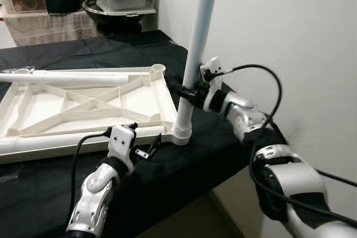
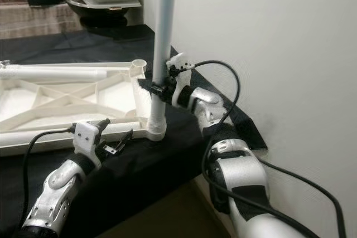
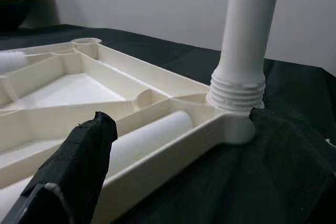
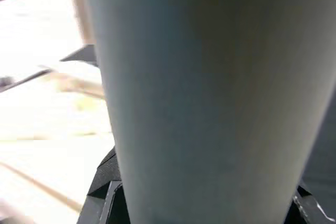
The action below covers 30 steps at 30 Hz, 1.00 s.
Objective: Building children table
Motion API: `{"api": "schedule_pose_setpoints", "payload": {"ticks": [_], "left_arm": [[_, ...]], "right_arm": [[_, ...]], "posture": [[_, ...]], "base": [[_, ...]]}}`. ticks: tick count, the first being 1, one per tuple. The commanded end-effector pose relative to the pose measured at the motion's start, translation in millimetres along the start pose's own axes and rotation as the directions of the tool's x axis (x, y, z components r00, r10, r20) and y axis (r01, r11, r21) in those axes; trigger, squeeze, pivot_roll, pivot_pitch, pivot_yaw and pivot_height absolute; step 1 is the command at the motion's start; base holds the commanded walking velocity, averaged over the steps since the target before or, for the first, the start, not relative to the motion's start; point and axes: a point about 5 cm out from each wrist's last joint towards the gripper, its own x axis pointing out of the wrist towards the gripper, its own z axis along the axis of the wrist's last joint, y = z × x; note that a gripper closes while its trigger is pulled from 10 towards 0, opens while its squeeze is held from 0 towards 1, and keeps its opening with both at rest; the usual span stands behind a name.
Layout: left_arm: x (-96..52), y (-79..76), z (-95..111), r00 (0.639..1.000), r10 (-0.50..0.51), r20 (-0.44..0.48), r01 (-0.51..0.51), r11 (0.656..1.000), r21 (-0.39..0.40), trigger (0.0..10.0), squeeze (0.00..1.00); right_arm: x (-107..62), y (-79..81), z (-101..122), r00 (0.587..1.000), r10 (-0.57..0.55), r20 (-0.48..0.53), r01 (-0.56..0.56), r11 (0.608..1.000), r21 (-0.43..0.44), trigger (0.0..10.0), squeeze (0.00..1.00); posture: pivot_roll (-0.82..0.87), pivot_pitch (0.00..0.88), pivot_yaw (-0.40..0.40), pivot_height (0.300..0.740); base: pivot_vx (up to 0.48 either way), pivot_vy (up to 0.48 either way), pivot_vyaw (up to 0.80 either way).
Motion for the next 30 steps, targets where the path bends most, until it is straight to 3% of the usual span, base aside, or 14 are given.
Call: {"api": "schedule_pose_setpoints", "payload": {"ticks": [1, 2, 3, 5, 11, 12, 13, 14, 15, 16, 18, 19, 24, 30], "left_arm": [[-1.7, -0.1, -0.4, 1.0, -0.008, -0.008, 0.008, 1.0, 0.0, 10.0, 0.0], [-2.1, 0.2, -0.8, 1.0, -0.006, -0.01, 0.006, 1.0, 0.0, 10.0, 0.0], [-2.1, 0.2, -0.8, 1.0, -0.006, -0.01, 0.006, 1.0, 0.0, 10.0, 0.0], [-2.1, 0.2, -1.1, 1.0, -0.004, -0.011, 0.004, 1.0, 0.0, 10.0, 0.0], [-1.1, -0.3, -1.0, 1.0, -0.007, -0.011, 0.007, 1.0, 0.0, 10.0, 0.0], [-0.2, -0.2, -1.0, 1.0, -0.009, -0.011, 0.009, 1.0, 0.001, 10.0, 0.0], [-0.2, -0.2, -1.0, 1.0, -0.009, -0.011, 0.009, 1.0, 0.001, 10.0, 0.0], [0.7, 0.0, -0.9, 1.0, -0.011, -0.011, 0.011, 1.0, 0.001, 10.0, 0.0], [0.7, 0.0, -0.9, 1.0, -0.011, -0.011, 0.011, 1.0, 0.001, 10.0, 0.0], [1.7, 0.0, -0.7, 1.0, -0.012, -0.01, 0.012, 1.0, 0.001, 10.0, 0.0], [2.8, -0.1, -0.5, 1.0, -0.013, -0.008, 0.013, 1.0, 0.0, 10.0, 0.0], [3.2, -0.5, -0.7, 1.0, -0.014, -0.008, 0.014, 1.0, -0.001, 10.0, 0.0], [2.8, -0.9, -1.4, 1.0, -0.016, -0.009, 0.016, 1.0, -0.001, 10.0, 0.0], [3.9, -1.2, -1.9, 1.0, -0.018, -0.01, 0.018, 1.0, 0.001, 10.0, 0.0]], "right_arm": [[-14.5, -17.2, -40.1, 0.962, -0.208, -0.176, 0.223, 0.973, 0.067, 0.0, 0.0], [-20.8, -23.6, -50.0, 0.916, -0.355, -0.188, 0.373, 0.925, 0.074, 0.0, 0.0], [-20.8, -23.6, -50.0, 0.916, -0.355, -0.188, 0.373, 0.925, 0.074, 0.0, 0.0], [-31.2, -22.7, -67.6, 0.815, -0.54, -0.21, 0.567, 0.817, 0.104, 0.0, 0.0], [-28.6, -6.9, -68.0, 0.798, -0.568, -0.201, 0.594, 0.798, 0.104, 0.0, 0.0], [-21.5, 4.0, -58.9, 0.833, -0.528, -0.163, 0.547, 0.831, 0.1, 10.0, 0.0], [-21.5, 4.0, -58.9, 0.833, -0.528, -0.163, 0.547, 0.831, 0.1, 10.0, 0.0], [-16.8, 11.2, -46.4, 0.857, -0.506, -0.097, 0.514, 0.852, 0.101, 10.0, 0.51], [-16.8, 11.2, -46.4, 0.857, -0.506, -0.097, 0.514, 0.852, 0.101, 10.0, 0.51], [-14.1, 14.2, -35.9, 0.872, -0.487, -0.053, 0.49, 0.864, 0.118, 10.0, 1.0], [-11.2, 11.3, -18.2, 0.898, -0.44, 0.013, 0.437, 0.894, 0.102, 10.0, 1.0], [-8.9, 5.4, -0.6, 0.922, -0.38, 0.072, 0.372, 0.923, 0.098, 10.0, 0.0], [-8.4, -4.5, 21.1, 0.946, -0.29, 0.143, 0.274, 0.954, 0.121, 10.0, 0.0], [-16.2, -0.5, 45.6, 0.977, 0.154, 0.145, -0.157, 0.988, 0.009, 10.0, 0.0]], "posture": [[0.06, 0.0, -0.119, 0.74], [0.06, 0.0, -0.119, 0.74], [0.06, 0.0, -0.119, 0.74], [0.05, 0.0, -0.108, 0.74], [0.04, 0.0, -0.101, 0.74], [0.04, 0.0, -0.097, 0.74], [0.04, 0.0, -0.097, 0.74], [0.03, 0.0, -0.097, 0.74], [0.03, 0.0, -0.097, 0.74], [0.03, 0.0, -0.098, 0.74], [0.03, 0.0, -0.098, 0.74], [0.03, 0.0, -0.096, 0.74], [0.02, 0.0, -0.097, 0.74], [0.02, 0.0, -0.104, 0.74]], "base": [[0.0, 0.0, 0.0], [0.0, 0.0, 0.0], [0.0, 0.0, 0.0], [0.0, 0.0, 0.0], [0.0, 0.0, 0.0], [0.0, 0.0, 0.0], [0.0, 0.0, 0.0], [0.0, 0.0, 0.0], [0.0, 0.0, 0.0], [0.0, 0.0, 0.0], [0.0, 0.0, 0.0], [0.0, 0.0, 0.0], [0.0, 0.0, 0.0], [0.0, 0.0, 0.0]]}}
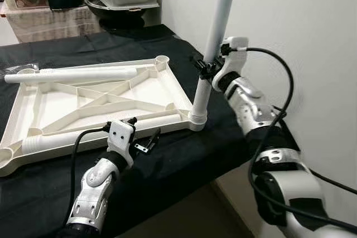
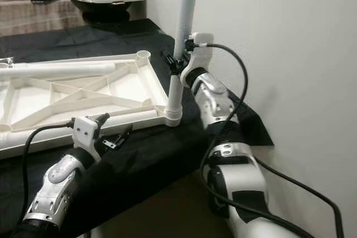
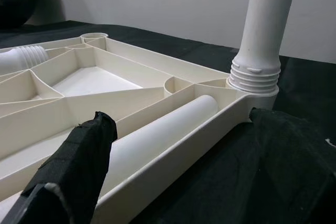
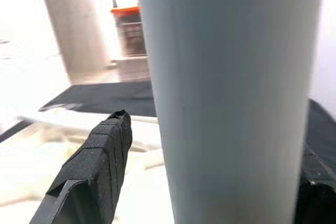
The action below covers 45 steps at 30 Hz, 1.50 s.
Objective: Building children table
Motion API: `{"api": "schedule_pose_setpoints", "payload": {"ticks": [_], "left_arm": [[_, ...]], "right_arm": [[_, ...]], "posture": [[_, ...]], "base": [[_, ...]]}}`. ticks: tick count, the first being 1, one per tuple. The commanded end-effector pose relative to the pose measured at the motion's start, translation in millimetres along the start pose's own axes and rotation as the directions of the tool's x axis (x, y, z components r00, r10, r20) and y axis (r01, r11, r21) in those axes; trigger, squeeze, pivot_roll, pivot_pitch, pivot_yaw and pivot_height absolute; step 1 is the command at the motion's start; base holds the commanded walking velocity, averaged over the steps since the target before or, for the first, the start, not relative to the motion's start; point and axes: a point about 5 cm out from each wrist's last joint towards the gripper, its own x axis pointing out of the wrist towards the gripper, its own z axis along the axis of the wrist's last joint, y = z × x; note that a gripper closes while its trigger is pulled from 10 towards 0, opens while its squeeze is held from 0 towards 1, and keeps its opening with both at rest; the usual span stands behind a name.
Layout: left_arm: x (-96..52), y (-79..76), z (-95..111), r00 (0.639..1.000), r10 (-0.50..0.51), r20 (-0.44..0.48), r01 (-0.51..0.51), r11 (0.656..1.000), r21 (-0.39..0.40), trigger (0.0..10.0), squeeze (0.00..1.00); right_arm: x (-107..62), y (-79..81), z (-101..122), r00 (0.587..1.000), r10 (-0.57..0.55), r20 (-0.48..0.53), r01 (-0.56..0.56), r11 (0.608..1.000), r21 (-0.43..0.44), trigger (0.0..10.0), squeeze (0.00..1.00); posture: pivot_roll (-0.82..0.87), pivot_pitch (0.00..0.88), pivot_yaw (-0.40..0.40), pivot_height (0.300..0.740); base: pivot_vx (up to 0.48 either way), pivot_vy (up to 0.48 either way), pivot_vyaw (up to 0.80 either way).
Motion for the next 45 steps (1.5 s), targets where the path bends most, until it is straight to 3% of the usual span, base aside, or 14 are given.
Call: {"api": "schedule_pose_setpoints", "payload": {"ticks": [1, 2, 3, 5, 12, 20, 21, 26, 27, 29, 30, 42, 43, 45], "left_arm": [[0.7, -3.4, -4.4, 1.0, -0.015, -0.014, 0.014, 1.0, -0.008, 10.0, 0.0], [1.3, -3.9, -4.5, 1.0, -0.016, -0.014, 0.016, 1.0, -0.008, 10.0, 0.0], [2.1, -4.5, -4.4, 1.0, -0.017, -0.013, 0.017, 1.0, -0.009, 10.0, 0.0], [2.5, -4.9, -4.3, 1.0, -0.018, -0.012, 0.017, 1.0, -0.01, 10.0, 0.0], [0.8, -5.0, -4.2, 1.0, -0.016, -0.011, 0.016, 1.0, -0.008, 10.0, 0.0], [-0.9, -5.6, -5.5, 1.0, -0.016, -0.017, 0.015, 1.0, -0.009, 10.0, 0.0], [0.1, -6.5, -5.3, 1.0, -0.019, -0.016, 0.019, 1.0, -0.01, 10.0, 0.0], [2.2, -6.2, -4.6, 1.0, -0.026, -0.014, 0.026, 1.0, -0.009, 10.0, 0.0], [2.5, -5.5, -4.5, 1.0, -0.027, -0.014, 0.027, 1.0, -0.008, 10.0, 0.0], [2.8, -5.1, -4.4, 1.0, -0.027, -0.013, 0.027, 1.0, -0.007, 10.0, 0.0], [2.8, -5.1, -4.5, 1.0, -0.028, -0.012, 0.028, 1.0, -0.008, 10.0, 0.0], [4.3, -7.7, -5.6, 0.999, -0.031, -0.013, 0.031, 0.999, -0.013, 10.0, 0.0], [4.2, -7.6, -5.6, 0.999, -0.03, -0.013, 0.03, 0.999, -0.012, 10.0, 0.0], [4.2, -7.5, -5.6, 0.999, -0.03, -0.014, 0.03, 0.999, -0.011, 10.0, 0.0]], "right_arm": [[0.3, 5.2, -0.1, 0.992, 0.125, -0.03, -0.125, 0.992, -0.006, 10.0, 0.0], [0.0, 5.0, -4.2, 0.985, 0.159, -0.063, -0.159, 0.987, -0.006, 10.0, 0.0], [0.8, 5.9, -9.7, 0.978, 0.19, -0.087, -0.19, 0.982, 0.01, 4.1, 0.0], [2.2, 7.3, -14.6, 0.974, 0.203, -0.102, -0.2, 0.979, 0.032, 0.0, 0.0], [13.5, 5.9, -31.9, 0.98, -0.014, -0.197, 0.021, 0.999, 0.036, 0.0, 0.0], [2.4, -3.4, -36.3, 0.808, -0.577, -0.123, 0.58, 0.815, -0.014, 0.0, 0.0], [5.8, 11.5, -38.2, 0.837, -0.534, -0.123, 0.537, 0.843, -0.007, 6.1, 0.0], [10.6, 39.8, -27.4, 0.911, -0.413, -0.026, 0.413, 0.909, 0.06, 10.0, 0.0], [11.3, 41.6, -21.0, 0.926, -0.377, 0.004, 0.376, 0.924, 0.07, 10.0, 1.0], [13.8, 40.9, -11.7, 0.941, -0.337, 0.029, 0.335, 0.94, 0.061, 10.0, 1.0], [16.5, 33.8, -0.8, 0.951, -0.307, 0.044, 0.306, 0.951, 0.039, 10.0, 0.0], [5.2, 22.6, 20.5, 0.948, 0.317, -0.021, -0.317, 0.948, 0.02, 10.0, 0.0], [3.5, 23.9, 10.4, 0.931, 0.36, -0.067, -0.358, 0.933, 0.036, 4.5, 0.0], [2.8, 24.8, 4.5, 0.921, 0.379, -0.09, -0.375, 0.926, 0.05, 3.2, 0.0]], "posture": [[0.02, 0.0, -0.104, 0.74], [0.02, 0.0, -0.104, 0.74], [0.03, 0.0, -0.108, 0.74], [0.03, 0.0, -0.108, 0.74], [0.05, 0.0, -0.12, 0.74], [0.03, 0.0, -0.106, 0.74], [0.03, 0.0, -0.103, 0.74], [0.03, 0.0, -0.103, 0.74], [0.03, 0.0, -0.103, 0.74], [0.03, 0.0, -0.103, 0.74], [0.03, 0.0, -0.103, 0.74], [0.02, 0.0, -0.104, 0.74], [0.02, 0.0, -0.107, 0.74], [0.02, 0.0, -0.107, 0.74]], "base": [[0.0, 0.0, 0.0], [0.0, 0.0, 0.0], [0.0, 0.0, 0.0], [0.0, 0.0, 0.0], [0.0, 0.0, 0.0], [0.0, 0.0, 0.0], [0.0, 0.0, 0.0], [0.0, 0.0, 0.0], [0.0, 0.0, 0.0], [0.0, 0.0, 0.0], [0.0, 0.0, 0.0], [0.0, 0.0, 0.0], [0.0, 0.0, 0.0], [0.0, 0.0, 0.0]]}}
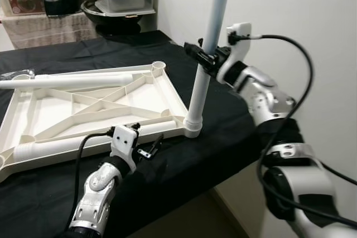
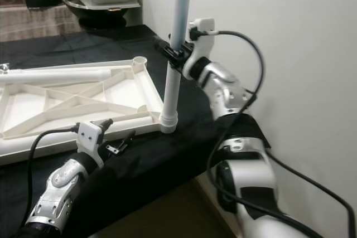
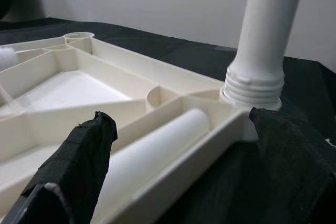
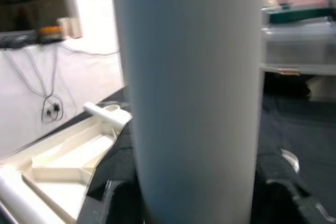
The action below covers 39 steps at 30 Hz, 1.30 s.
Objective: Building children table
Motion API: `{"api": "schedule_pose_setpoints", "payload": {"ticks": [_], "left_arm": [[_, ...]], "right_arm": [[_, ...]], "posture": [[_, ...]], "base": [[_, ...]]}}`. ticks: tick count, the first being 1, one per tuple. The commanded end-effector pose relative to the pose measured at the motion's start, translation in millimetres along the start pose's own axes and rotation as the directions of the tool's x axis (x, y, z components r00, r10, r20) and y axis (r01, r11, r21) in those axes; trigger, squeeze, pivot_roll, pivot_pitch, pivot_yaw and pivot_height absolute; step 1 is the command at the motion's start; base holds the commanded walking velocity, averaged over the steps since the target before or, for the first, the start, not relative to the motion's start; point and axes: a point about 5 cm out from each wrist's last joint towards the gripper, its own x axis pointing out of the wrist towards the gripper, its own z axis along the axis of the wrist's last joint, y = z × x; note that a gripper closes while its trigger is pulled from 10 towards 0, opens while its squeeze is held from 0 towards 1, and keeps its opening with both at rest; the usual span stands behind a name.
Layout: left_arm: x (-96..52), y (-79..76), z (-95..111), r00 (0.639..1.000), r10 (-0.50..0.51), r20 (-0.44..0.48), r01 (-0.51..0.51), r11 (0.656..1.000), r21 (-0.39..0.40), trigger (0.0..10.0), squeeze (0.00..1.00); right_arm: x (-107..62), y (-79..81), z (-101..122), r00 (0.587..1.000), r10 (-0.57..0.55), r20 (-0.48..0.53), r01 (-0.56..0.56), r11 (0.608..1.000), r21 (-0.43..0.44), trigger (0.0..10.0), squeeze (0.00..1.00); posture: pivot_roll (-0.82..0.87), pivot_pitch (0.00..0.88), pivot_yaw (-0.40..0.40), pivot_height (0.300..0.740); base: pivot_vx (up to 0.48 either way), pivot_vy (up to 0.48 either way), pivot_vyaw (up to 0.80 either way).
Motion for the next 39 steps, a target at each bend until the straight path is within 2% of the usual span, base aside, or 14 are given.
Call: {"api": "schedule_pose_setpoints", "payload": {"ticks": [1, 10, 11, 13, 17, 24, 25, 26, 27, 28, 29, 31, 32, 39], "left_arm": [[0.2, -0.9, -2.0, 1.0, -0.003, -0.004, 0.003, 1.0, 0.003, 10.0, 0.0], [-0.5, 0.2, -1.8, 1.0, -0.001, -0.005, 0.001, 1.0, 0.006, 10.0, 0.0], [-1.8, 0.5, -2.1, 1.0, 0.0, -0.007, 0.0, 1.0, 0.007, 10.0, 0.0], [-1.8, 0.5, -2.1, 1.0, 0.0, -0.007, 0.0, 1.0, 0.007, 10.0, 0.0], [-2.0, -0.4, -2.4, 1.0, -0.002, -0.008, 0.002, 1.0, 0.005, 10.0, 0.0], [-1.6, -1.4, -3.1, 1.0, -0.014, -0.013, 0.014, 1.0, 0.004, 10.0, 0.0], [-1.1, -1.1, -3.1, 1.0, -0.014, -0.014, 0.015, 1.0, 0.004, 10.0, 0.0], [-1.1, -1.1, -3.1, 1.0, -0.014, -0.014, 0.015, 1.0, 0.004, 10.0, 0.0], [-0.3, -0.6, -2.9, 1.0, -0.015, -0.013, 0.015, 1.0, 0.005, 10.0, 0.0], [-0.3, -0.6, -2.9, 1.0, -0.015, -0.013, 0.015, 1.0, 0.005, 10.0, 0.0], [0.6, -0.2, -2.6, 1.0, -0.015, -0.012, 0.015, 1.0, 0.005, 10.0, 0.0], [1.4, 0.1, -2.4, 1.0, -0.015, -0.011, 0.015, 1.0, 0.006, 10.0, 0.0], [1.8, 0.3, -2.3, 1.0, -0.014, -0.01, 0.014, 1.0, 0.006, 10.0, 0.0], [1.0, -0.1, -2.5, 1.0, -0.012, -0.009, 0.012, 1.0, 0.005, 10.0, 0.0]], "right_arm": [[7.7, 14.6, -34.9, 0.985, 0.135, -0.11, -0.125, 0.987, 0.1, 0.0, 0.0], [16.9, 18.4, -50.3, 0.986, 0.086, -0.146, -0.063, 0.986, 0.154, 0.0, 0.0], [11.3, -10.6, -67.7, 0.881, -0.398, -0.256, 0.426, 0.902, 0.065, 0.0, 0.0], [11.3, -10.6, -67.7, 0.881, -0.398, -0.256, 0.426, 0.902, 0.065, 0.0, 0.0], [-13.1, -28.5, -81.2, 0.643, -0.726, -0.242, 0.753, 0.658, 0.029, 0.0, 0.0], [7.4, 15.2, -83.2, 0.772, -0.606, -0.19, 0.626, 0.777, 0.067, 0.0, 0.0], [8.2, 14.8, -75.4, 0.786, -0.6, -0.149, 0.614, 0.786, 0.069, 10.0, 0.0], [8.2, 14.8, -75.4, 0.786, -0.6, -0.149, 0.614, 0.786, 0.069, 10.0, 0.0], [7.9, 11.8, -66.8, 0.797, -0.593, -0.113, 0.602, 0.796, 0.069, 10.0, 0.31], [7.9, 11.8, -66.8, 0.797, -0.593, -0.113, 0.602, 0.796, 0.069, 10.0, 0.31], [9.4, 7.0, -56.8, 0.81, -0.582, -0.078, 0.587, 0.806, 0.073, 10.0, 1.0], [11.2, 1.6, -46.7, 0.829, -0.557, -0.056, 0.56, 0.826, 0.073, 10.0, 0.74], [14.4, -2.6, -36.4, 0.861, -0.508, -0.039, 0.509, 0.857, 0.084, 10.0, 0.0], [13.4, 1.9, -13.6, 0.993, -0.115, 0.001, 0.114, 0.988, 0.106, 10.0, 0.0]], "posture": [[0.02, 0.0, -0.11, 0.74], [0.03, 0.0, -0.113, 0.74], [0.03, 0.0, -0.112, 0.74], [0.03, 0.0, -0.112, 0.74], [0.03, 0.0, -0.111, 0.74], [0.01, 0.0, -0.092, 0.74], [0.01, 0.0, -0.09, 0.74], [0.01, 0.0, -0.09, 0.74], [0.01, 0.0, -0.089, 0.74], [0.01, 0.0, -0.089, 0.74], [0.01, 0.0, -0.092, 0.74], [0.01, 0.0, -0.095, 0.74], [0.01, 0.0, -0.095, 0.74], [0.02, 0.0, -0.099, 0.74]], "base": [[0.0, 0.0, 0.0], [0.0, 0.0, 0.0], [0.0, 0.0, 0.0], [0.0, 0.0, 0.0], [0.0, 0.0, 0.0], [0.0, 0.0, 0.0], [0.0, 0.0, 0.0], [0.0, 0.0, 0.0], [0.0, 0.0, 0.0], [0.0, 0.0, 0.0], [0.0, 0.0, 0.0], [0.0, 0.0, 0.0], [0.0, 0.0, 0.0], [0.0, 0.0, 0.0]]}}
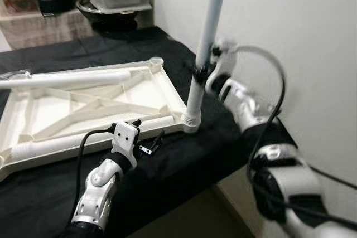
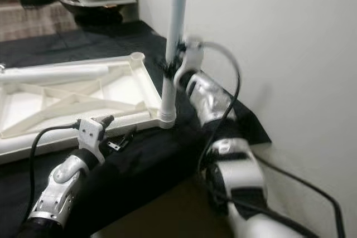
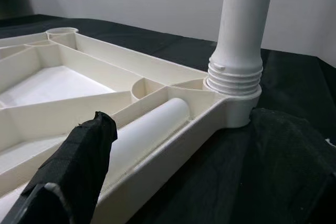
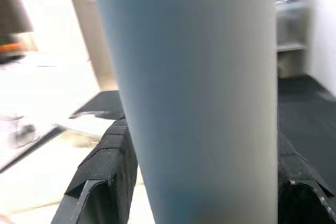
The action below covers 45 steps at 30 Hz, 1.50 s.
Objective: Building children table
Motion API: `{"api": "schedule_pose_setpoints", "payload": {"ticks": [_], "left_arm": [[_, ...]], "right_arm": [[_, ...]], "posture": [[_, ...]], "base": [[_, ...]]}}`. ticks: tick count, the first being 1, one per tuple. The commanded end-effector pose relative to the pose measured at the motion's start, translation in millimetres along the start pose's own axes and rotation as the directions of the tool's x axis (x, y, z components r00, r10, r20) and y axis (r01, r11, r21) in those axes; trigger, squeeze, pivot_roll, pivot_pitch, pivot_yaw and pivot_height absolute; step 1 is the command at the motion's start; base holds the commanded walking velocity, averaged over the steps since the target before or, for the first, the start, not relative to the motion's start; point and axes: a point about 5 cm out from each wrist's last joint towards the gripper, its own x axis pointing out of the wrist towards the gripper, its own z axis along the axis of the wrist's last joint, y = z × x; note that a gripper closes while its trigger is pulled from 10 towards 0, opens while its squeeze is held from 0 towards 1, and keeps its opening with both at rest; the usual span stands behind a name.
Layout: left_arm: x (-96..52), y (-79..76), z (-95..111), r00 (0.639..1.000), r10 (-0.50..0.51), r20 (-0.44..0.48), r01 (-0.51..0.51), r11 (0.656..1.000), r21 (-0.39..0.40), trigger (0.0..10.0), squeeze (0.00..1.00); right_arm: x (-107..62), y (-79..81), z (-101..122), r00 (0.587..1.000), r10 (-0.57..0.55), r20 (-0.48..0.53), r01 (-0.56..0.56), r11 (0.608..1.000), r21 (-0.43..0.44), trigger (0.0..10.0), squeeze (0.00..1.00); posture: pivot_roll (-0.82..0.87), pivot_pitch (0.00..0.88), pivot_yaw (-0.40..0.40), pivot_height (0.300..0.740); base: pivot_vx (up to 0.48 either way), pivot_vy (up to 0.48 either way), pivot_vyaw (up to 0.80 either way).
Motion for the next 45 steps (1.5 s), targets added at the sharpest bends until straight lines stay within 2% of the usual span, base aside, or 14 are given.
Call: {"api": "schedule_pose_setpoints", "payload": {"ticks": [1, 3, 5, 13, 17, 20, 25, 27, 30, 31, 33, 34, 44, 45], "left_arm": [[-0.7, -2.1, -3.5, 1.0, -0.006, -0.008, 0.006, 1.0, -0.005, 10.0, 0.0], [-0.6, -1.8, -3.1, 1.0, -0.006, -0.008, 0.006, 1.0, -0.003, 10.0, 0.0], [-1.0, -1.5, -2.6, 1.0, -0.005, -0.007, 0.005, 1.0, 0.0, 10.0, 0.0], [-2.6, -1.2, -2.3, 1.0, -0.001, -0.007, 0.001, 1.0, 0.001, 10.0, 0.0], [-5.1, -1.3, -3.5, 1.0, -0.002, -0.012, 0.002, 1.0, 0.0, 10.0, 0.0], [-3.0, -1.7, -2.3, 1.0, -0.006, -0.008, 0.006, 1.0, 0.001, 10.0, 0.0], [-2.2, -0.7, -1.9, 1.0, -0.006, -0.007, 0.006, 1.0, 0.002, 10.0, 0.0], [-1.7, 0.2, -2.3, 1.0, -0.007, -0.008, 0.007, 1.0, 0.002, 10.0, 0.0], [-1.1, -0.1, -2.8, 1.0, -0.01, -0.01, 0.01, 1.0, 0.002, 10.0, 0.0], [0.5, -0.9, -2.8, 1.0, -0.014, -0.008, 0.014, 1.0, 0.0, 10.0, 0.0], [2.1, -1.8, -2.6, 1.0, -0.017, -0.006, 0.016, 1.0, -0.001, 10.0, 0.0], [3.2, -2.3, -2.3, 1.0, -0.018, -0.003, 0.018, 1.0, -0.002, 10.0, 0.0], [4.0, -2.3, -2.2, 1.0, -0.016, 0.0, 0.016, 1.0, -0.002, 10.0, 0.0], [3.6, -1.8, -2.2, 1.0, -0.012, 0.0, 0.012, 1.0, -0.001, 10.0, 0.0]], "right_arm": [[-4.3, 5.8, -14.3, 0.991, 0.119, -0.058, -0.118, 0.993, 0.025, 10.0, 0.0], [-8.2, 8.2, -24.3, 0.973, 0.206, -0.101, -0.203, 0.978, 0.037, 10.0, 0.0], [-10.0, 13.4, -38.6, 0.944, 0.296, -0.148, -0.289, 0.955, 0.068, 0.0, 0.0], [-13.0, 22.4, -58.9, 0.883, 0.418, -0.211, -0.402, 0.908, 0.116, 0.0, 0.0], [-6.0, -7.6, -77.9, 0.934, -0.181, -0.307, 0.186, 0.982, -0.011, 0.0, 0.0], [-28.8, -34.6, -86.5, 0.76, -0.594, -0.265, 0.613, 0.79, -0.012, 0.0, 0.0], [-30.1, -26.0, -83.8, 0.772, -0.608, -0.188, 0.606, 0.792, -0.075, 0.0, 0.0], [-21.5, -1.1, -79.7, 0.847, -0.508, -0.155, 0.502, 0.861, -0.081, 10.0, 0.0], [-17.8, 9.0, -74.1, 0.883, -0.451, -0.13, 0.446, 0.893, -0.061, 10.0, 0.0], [-14.6, 15.4, -62.8, 0.919, -0.386, -0.084, 0.385, 0.922, -0.029, 10.0, 1.0], [-9.9, 17.9, -49.6, 0.947, -0.317, -0.04, 0.317, 0.948, -0.007, 10.0, 1.0], [-5.5, 19.2, -34.4, 0.977, -0.212, 0.009, 0.213, 0.977, -0.017, 10.0, 0.0], [-20.1, 26.1, -15.3, 0.942, 0.331, -0.055, -0.335, 0.937, -0.104, 10.0, 0.0], [-27.8, 29.5, -31.4, 0.882, 0.444, -0.159, -0.459, 0.886, -0.07, 5.8, 0.0]], "posture": [[0.02, 0.0, -0.099, 0.74], [0.02, 0.0, -0.099, 0.74], [0.04, 0.0, -0.11, 0.74], [0.05, 0.0, -0.115, 0.74], [0.04, 0.0, -0.109, 0.74], [0.04, 0.0, -0.107, 0.74], [0.03, 0.0, -0.101, 0.74], [0.02, 0.0, -0.091, 0.74], [0.01, 0.0, -0.09, 0.74], [0.01, 0.0, -0.089, 0.74], [0.01, 0.0, -0.09, 0.74], [0.01, 0.0, -0.09, 0.74], [0.02, 0.0, -0.102, 0.74], [0.02, 0.0, -0.102, 0.74]], "base": [[0.0, 0.0, 0.0], [0.0, 0.0, 0.0], [0.0, 0.0, 0.0], [0.0, 0.0, 0.0], [0.0, 0.0, 0.0], [0.0, 0.0, 0.0], [0.0, 0.0, 0.0], [0.0, 0.0, 0.0], [0.0, 0.0, 0.0], [0.0, 0.0, 0.0], [0.0, 0.0, 0.0], [0.0, 0.0, 0.0], [0.0, 0.0, 0.0], [0.0, 0.0, 0.0]]}}
